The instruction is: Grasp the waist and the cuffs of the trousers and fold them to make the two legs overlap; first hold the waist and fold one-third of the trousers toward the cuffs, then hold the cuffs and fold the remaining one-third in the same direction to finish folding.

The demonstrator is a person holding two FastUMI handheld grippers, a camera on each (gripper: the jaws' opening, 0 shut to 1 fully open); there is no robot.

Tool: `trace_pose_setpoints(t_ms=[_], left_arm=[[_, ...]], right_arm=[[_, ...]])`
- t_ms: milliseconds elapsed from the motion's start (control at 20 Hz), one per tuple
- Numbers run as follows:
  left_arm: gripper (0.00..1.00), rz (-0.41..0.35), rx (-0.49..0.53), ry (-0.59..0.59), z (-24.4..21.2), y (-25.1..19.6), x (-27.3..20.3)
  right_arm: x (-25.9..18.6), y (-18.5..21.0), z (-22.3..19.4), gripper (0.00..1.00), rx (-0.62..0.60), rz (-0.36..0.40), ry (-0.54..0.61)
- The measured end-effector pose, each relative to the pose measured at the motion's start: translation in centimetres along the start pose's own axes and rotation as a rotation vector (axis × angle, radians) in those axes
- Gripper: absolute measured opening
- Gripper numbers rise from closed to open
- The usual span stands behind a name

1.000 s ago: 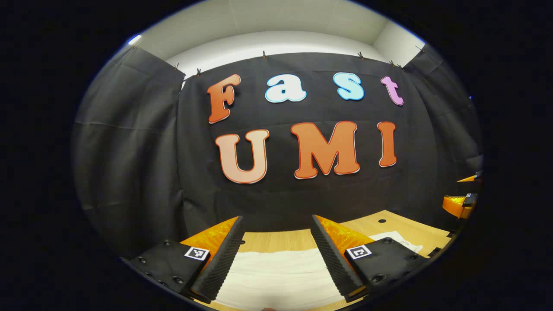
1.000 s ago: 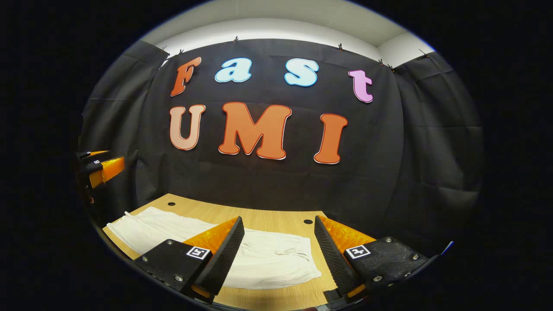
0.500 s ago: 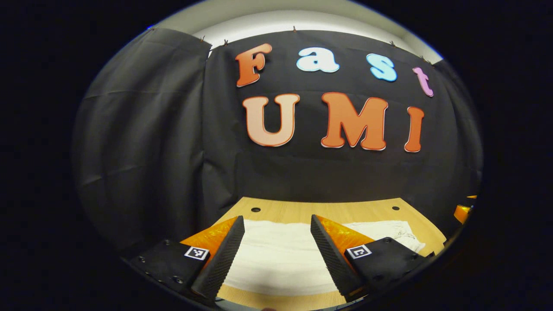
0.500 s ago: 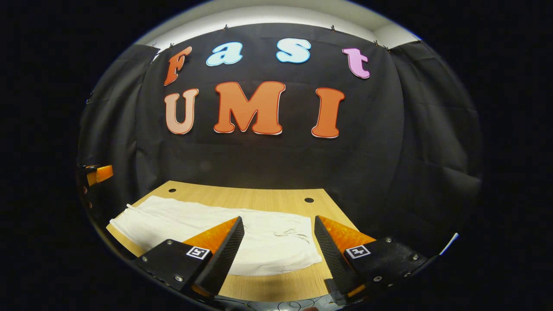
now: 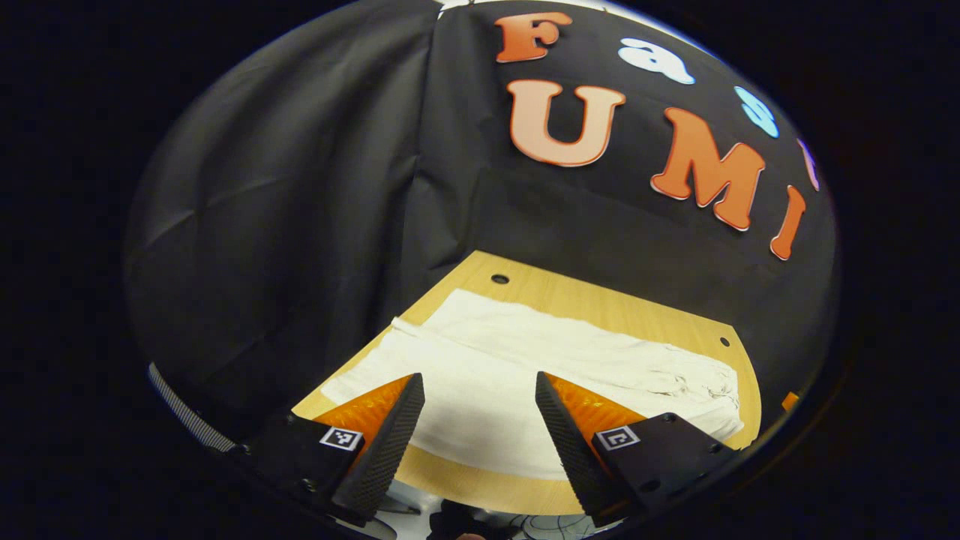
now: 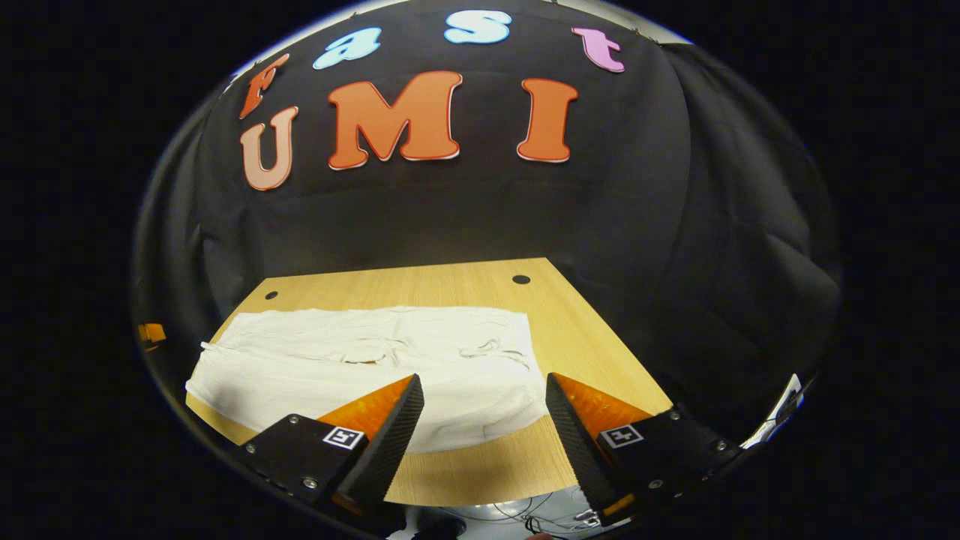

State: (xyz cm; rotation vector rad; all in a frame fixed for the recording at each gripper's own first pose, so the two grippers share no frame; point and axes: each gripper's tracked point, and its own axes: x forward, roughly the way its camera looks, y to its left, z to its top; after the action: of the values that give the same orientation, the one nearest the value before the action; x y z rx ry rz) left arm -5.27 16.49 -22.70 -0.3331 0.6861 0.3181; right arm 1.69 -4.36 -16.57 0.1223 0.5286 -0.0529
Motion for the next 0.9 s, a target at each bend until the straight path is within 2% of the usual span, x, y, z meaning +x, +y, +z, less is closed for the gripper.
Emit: trace_pose_setpoints(t_ms=[350, 500, 600, 650, 700, 900], left_arm=[[0.98, 0.075, -0.190, 0.305, -6.5, 7.2, 7.5], [0.98, 0.098, -0.342, 0.407, -9.8, 9.4, 9.3], [0.98, 0.115, -0.440, 0.450, -11.0, 11.1, 10.1], [0.99, 0.124, -0.480, 0.466, -11.2, 12.2, 10.6], [1.00, 0.130, -0.516, 0.478, -11.2, 13.2, 11.2], [1.00, 0.133, -0.620, 0.517, -11.8, 16.1, 13.5]], right_arm=[[3.0, 0.9, -3.6, 0.97, 0.098, -0.036, 0.188], [3.9, 1.2, -4.5, 0.97, 0.124, -0.044, 0.242], [4.5, 1.5, -5.2, 0.97, 0.150, -0.050, 0.276], [4.6, 1.7, -5.3, 0.92, 0.162, -0.053, 0.292], [4.8, 1.8, -5.5, 0.96, 0.171, -0.056, 0.306], [5.8, 2.1, -6.1, 0.96, 0.196, -0.072, 0.343]])
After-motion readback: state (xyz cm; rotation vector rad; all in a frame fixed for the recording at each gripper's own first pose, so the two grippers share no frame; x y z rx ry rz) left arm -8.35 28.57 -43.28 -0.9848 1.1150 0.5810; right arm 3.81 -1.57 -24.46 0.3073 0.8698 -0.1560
